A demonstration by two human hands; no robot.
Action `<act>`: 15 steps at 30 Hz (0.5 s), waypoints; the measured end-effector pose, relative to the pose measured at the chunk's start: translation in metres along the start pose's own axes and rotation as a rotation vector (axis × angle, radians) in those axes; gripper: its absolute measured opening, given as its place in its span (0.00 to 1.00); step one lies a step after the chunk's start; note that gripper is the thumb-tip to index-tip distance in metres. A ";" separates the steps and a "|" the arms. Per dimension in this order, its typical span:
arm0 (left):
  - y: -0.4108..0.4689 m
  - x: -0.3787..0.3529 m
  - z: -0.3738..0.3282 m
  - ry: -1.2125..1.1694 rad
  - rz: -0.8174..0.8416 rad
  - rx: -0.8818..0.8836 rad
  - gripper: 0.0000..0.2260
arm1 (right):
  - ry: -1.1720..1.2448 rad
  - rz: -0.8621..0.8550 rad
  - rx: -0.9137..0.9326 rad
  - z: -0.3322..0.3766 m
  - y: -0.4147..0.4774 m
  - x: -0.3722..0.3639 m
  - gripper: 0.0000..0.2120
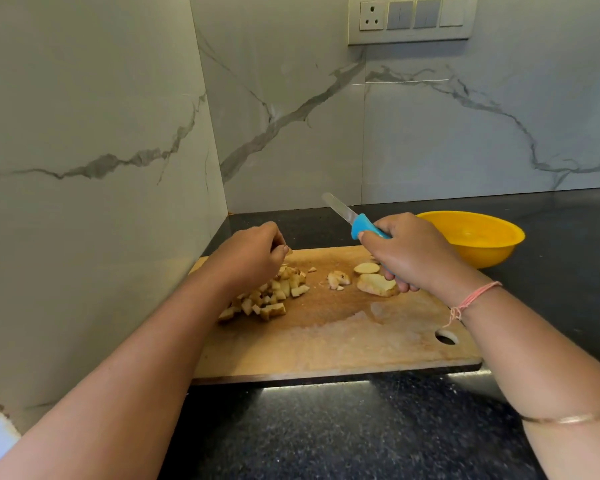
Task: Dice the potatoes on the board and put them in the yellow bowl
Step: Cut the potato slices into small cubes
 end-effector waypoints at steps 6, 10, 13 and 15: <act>-0.003 -0.003 0.000 0.012 0.038 -0.015 0.07 | 0.016 0.015 0.008 0.000 -0.002 -0.004 0.14; -0.001 -0.002 0.001 0.093 0.007 -0.032 0.07 | 0.024 0.014 0.007 -0.001 -0.002 -0.006 0.15; 0.000 -0.003 0.006 0.121 0.016 -0.017 0.08 | 0.028 0.010 0.005 -0.002 -0.002 -0.006 0.15; 0.000 -0.002 0.007 0.152 -0.001 0.009 0.10 | 0.027 0.004 0.004 -0.003 -0.001 -0.006 0.14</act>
Point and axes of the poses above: each hand's wrist, its own y-axis towards the middle knuckle, its own x-axis out of the back of the hand, z = x × y, the point moved 8 cm from there along y, towards the middle knuckle, and after that the axes turned 3 degrees about -y, right-handed, at the moved point
